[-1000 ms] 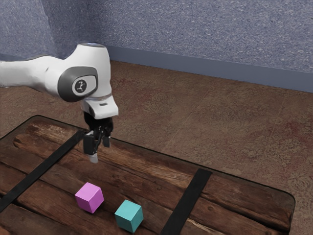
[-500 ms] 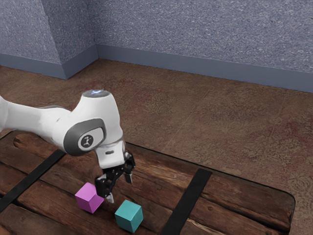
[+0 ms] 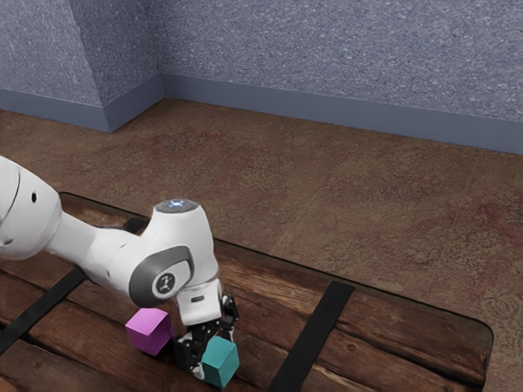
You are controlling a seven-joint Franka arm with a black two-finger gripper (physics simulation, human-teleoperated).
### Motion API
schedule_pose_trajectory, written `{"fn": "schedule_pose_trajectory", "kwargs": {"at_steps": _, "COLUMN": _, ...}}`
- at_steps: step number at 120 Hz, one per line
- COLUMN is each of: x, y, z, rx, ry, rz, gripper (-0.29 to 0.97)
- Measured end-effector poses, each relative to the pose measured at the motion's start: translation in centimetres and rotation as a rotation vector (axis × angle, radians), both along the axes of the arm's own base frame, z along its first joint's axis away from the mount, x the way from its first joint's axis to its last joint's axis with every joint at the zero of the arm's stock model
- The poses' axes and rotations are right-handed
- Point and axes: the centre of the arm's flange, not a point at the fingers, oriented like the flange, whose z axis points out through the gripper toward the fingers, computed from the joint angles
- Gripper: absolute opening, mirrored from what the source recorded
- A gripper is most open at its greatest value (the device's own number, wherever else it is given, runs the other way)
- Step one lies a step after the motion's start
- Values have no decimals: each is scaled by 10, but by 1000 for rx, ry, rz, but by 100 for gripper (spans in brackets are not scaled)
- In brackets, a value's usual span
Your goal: Pick up the blue block with one arm, and put the blue block on the pink block with one arm
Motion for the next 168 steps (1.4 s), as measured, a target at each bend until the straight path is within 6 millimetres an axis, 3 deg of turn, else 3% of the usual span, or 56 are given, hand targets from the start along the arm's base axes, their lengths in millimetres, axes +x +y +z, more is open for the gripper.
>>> {"fn": "schedule_pose_trajectory", "kwargs": {"at_steps": 11, "x": 1, "y": -1, "z": -6, "rx": -2, "ry": -1, "rz": -1, "gripper": 64}}
{"fn": "schedule_pose_trajectory", "kwargs": {"at_steps": 21, "x": 2, "y": 0, "z": -5, "rx": -4, "ry": -11, "rz": 1, "gripper": 45}}
{"fn": "schedule_pose_trajectory", "kwargs": {"at_steps": 39, "x": 8, "y": 4, "z": 10, "rx": -13, "ry": -60, "rz": 6, "gripper": 30}}
{"fn": "schedule_pose_trajectory", "kwargs": {"at_steps": 66, "x": 1, "y": 15, "z": 68, "rx": -33, "ry": -176, "rz": 11, "gripper": 32}}
{"fn": "schedule_pose_trajectory", "kwargs": {"at_steps": 105, "x": -26, "y": 50, "z": 117, "rx": -28, "ry": -185, "rz": 52, "gripper": 35}}
{"fn": "schedule_pose_trajectory", "kwargs": {"at_steps": 135, "x": -42, "y": 91, "z": 127, "rx": 17, "ry": -61, "rz": 97, "gripper": 36}}
{"fn": "schedule_pose_trajectory", "kwargs": {"at_steps": 148, "x": -42, "y": 112, "z": 119, "rx": 47, "ry": -3, "rz": 114, "gripper": 36}}
{"fn": "schedule_pose_trajectory", "kwargs": {"at_steps": 168, "x": -32, "y": 126, "z": 108, "rx": 65, "ry": 52, "rz": 106, "gripper": 36}}
